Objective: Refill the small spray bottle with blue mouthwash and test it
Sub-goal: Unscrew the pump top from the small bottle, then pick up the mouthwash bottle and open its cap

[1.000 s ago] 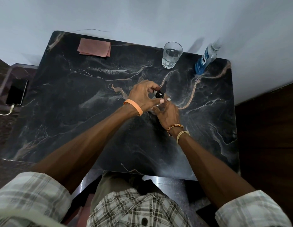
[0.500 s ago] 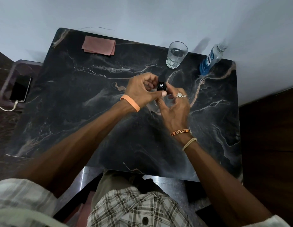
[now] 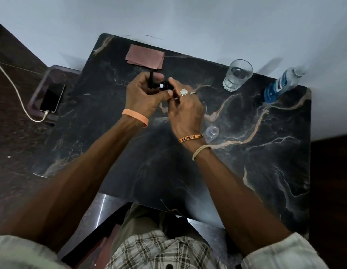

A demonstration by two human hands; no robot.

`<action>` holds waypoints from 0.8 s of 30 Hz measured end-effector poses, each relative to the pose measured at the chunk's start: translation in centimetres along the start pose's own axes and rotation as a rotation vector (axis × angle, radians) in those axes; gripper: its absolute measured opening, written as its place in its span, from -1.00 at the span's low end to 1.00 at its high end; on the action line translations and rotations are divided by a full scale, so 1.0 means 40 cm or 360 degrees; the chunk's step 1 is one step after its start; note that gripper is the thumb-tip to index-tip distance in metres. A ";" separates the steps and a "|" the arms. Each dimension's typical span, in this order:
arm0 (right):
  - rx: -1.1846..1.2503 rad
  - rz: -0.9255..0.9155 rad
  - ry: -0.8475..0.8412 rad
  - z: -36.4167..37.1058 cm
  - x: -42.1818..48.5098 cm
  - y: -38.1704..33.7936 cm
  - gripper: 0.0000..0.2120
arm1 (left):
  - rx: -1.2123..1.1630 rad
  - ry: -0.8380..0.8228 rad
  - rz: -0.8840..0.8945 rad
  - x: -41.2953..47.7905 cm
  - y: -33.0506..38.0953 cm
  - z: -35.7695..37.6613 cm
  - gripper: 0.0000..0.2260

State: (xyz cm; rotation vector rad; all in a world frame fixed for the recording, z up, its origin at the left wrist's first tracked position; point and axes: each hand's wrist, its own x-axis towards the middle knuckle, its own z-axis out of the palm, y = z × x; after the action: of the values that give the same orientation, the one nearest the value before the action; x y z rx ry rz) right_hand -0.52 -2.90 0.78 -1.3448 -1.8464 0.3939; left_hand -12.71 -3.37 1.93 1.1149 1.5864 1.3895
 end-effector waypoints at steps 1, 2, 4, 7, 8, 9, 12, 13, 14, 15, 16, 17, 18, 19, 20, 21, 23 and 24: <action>-0.0046 -0.0003 -0.0070 0.025 -0.005 0.007 -0.57 | 0.0044 0.0017 -0.0049 0.003 -0.025 -0.008 -0.63; -0.0077 0.0002 -0.0156 0.051 -0.013 0.015 -0.55 | 0.0091 0.0021 -0.0090 0.004 -0.050 -0.018 -0.64; -0.0164 -0.0003 -0.0338 0.099 -0.033 0.031 -0.51 | 0.0173 0.0002 -0.0155 0.002 -0.101 -0.042 -0.65; -0.0372 -0.0095 -0.0485 0.152 -0.069 0.047 -0.49 | 0.0309 -0.0107 -0.0211 -0.005 -0.169 -0.085 -0.68; -0.0418 -0.0132 -0.0500 0.167 -0.078 0.049 -0.51 | 0.0355 -0.0135 -0.0235 -0.006 -0.191 -0.100 -0.68; -0.0458 -0.0177 -0.0504 0.183 -0.085 0.051 -0.53 | 0.0390 -0.0152 -0.0260 -0.004 -0.211 -0.114 -0.68; -0.0551 -0.0286 -0.0560 0.223 -0.106 0.054 -0.57 | 0.0474 -0.0183 -0.0330 0.004 -0.261 -0.149 -0.70; -0.0562 -0.0302 -0.0583 0.234 -0.111 0.054 -0.59 | 0.0507 -0.0200 -0.0355 0.010 -0.275 -0.159 -0.70; -0.0574 -0.0310 -0.0610 0.245 -0.115 0.053 -0.60 | 0.0549 -0.0224 -0.0379 0.015 -0.288 -0.168 -0.70; -0.0591 -0.0310 -0.0648 0.254 -0.119 0.051 -0.61 | 0.0595 -0.0251 -0.0400 0.019 -0.300 -0.177 -0.71; -0.0605 -0.0305 -0.0689 0.259 -0.123 0.049 -0.61 | 0.0636 -0.0283 -0.0420 0.022 -0.308 -0.184 -0.71; -0.0610 -0.0293 -0.0728 0.265 -0.128 0.045 -0.61 | 0.0666 -0.0319 -0.0443 0.025 -0.314 -0.190 -0.70; -0.0603 -0.0272 -0.0770 0.270 -0.132 0.043 -0.61 | 0.0680 -0.0353 -0.0462 0.028 -0.319 -0.196 -0.69; -0.0585 -0.0235 -0.0825 0.275 -0.137 0.040 -0.61 | 0.0679 -0.0378 -0.0474 0.029 -0.323 -0.199 -0.67; -0.0562 -0.0192 -0.0879 0.277 -0.140 0.039 -0.61 | 0.0673 -0.0396 -0.0479 0.032 -0.326 -0.202 -0.66; -0.0541 -0.0159 -0.0906 0.279 -0.144 0.039 -0.62 | 0.0672 -0.0409 -0.0484 0.035 -0.328 -0.204 -0.65; -0.0518 -0.0141 -0.0889 0.277 -0.153 0.040 -0.63 | 0.0684 -0.0436 -0.0479 0.038 -0.327 -0.203 -0.63; -0.0508 -0.0147 -0.0862 0.276 -0.156 0.039 -0.63 | 0.0687 -0.0454 -0.0476 0.040 -0.328 -0.204 -0.63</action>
State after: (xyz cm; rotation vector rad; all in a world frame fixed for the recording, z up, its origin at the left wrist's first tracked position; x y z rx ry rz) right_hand -7.07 -5.74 -9.82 -1.4501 -2.4943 0.4611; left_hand -22.62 -5.17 -9.86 1.1958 1.7938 0.6756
